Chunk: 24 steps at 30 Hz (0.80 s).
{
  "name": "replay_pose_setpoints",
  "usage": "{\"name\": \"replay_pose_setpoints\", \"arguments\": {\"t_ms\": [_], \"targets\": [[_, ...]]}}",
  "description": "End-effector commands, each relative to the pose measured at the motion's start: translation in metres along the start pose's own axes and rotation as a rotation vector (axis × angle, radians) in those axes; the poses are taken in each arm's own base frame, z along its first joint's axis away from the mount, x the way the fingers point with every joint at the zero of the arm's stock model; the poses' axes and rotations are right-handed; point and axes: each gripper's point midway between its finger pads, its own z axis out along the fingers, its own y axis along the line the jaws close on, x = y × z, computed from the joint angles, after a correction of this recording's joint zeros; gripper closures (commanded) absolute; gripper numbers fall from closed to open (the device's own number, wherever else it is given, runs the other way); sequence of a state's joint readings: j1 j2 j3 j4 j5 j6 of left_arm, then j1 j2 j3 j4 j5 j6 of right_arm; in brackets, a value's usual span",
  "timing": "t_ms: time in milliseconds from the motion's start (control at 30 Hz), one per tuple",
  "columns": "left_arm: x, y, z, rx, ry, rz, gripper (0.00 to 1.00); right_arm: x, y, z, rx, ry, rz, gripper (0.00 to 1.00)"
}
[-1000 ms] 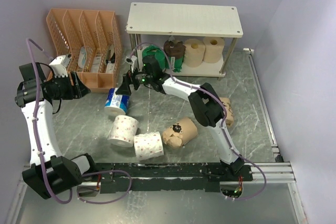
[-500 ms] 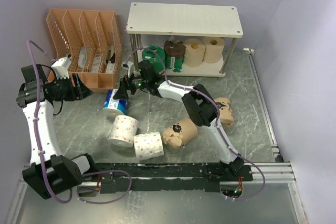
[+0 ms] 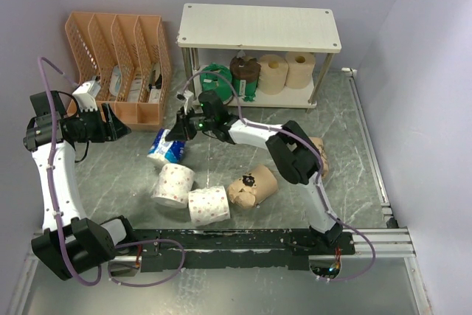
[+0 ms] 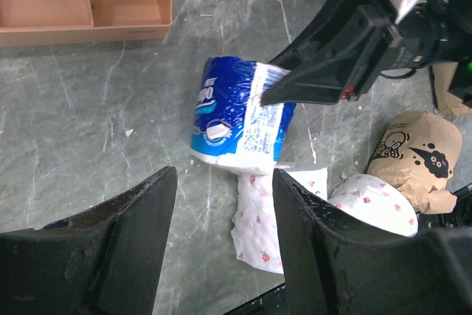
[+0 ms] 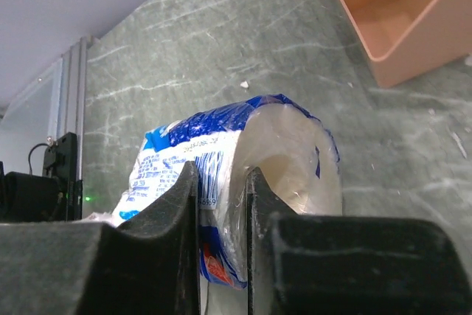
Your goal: Place and organize the paper towels onto the shelf
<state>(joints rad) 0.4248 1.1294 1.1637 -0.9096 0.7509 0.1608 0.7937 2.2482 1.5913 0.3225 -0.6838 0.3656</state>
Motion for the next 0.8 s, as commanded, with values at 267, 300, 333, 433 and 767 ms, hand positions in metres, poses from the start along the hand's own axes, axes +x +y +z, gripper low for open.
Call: {"name": "replay_pose_setpoints", "arguments": {"t_ms": [267, 300, 333, 433, 767], "targets": [[0.0, -0.012, -0.001, 0.073, -0.025, 0.027, 0.35, -0.145, 0.084, -0.137, 0.443, -0.076, -0.478, 1.0], [0.0, -0.012, -0.002, 0.072, -0.029, 0.031, 0.35, -0.163, 0.095, -0.155, 0.51, -0.086, -0.537, 1.0], [-0.001, -0.013, -0.002, 0.07, -0.036, 0.038, 0.35, -0.18, 0.107, -0.175, 0.582, -0.096, -0.606, 1.0], [0.001, -0.014, -0.002, 0.075, -0.037, 0.038, 0.35, -0.219, 0.146, -0.233, 0.799, -0.138, -0.754, 1.0], [-0.002, -0.017, -0.001, 0.092, -0.053, 0.028, 0.36, -0.261, 0.154, -0.373, 1.431, -0.061, -0.978, 1.0]]}}
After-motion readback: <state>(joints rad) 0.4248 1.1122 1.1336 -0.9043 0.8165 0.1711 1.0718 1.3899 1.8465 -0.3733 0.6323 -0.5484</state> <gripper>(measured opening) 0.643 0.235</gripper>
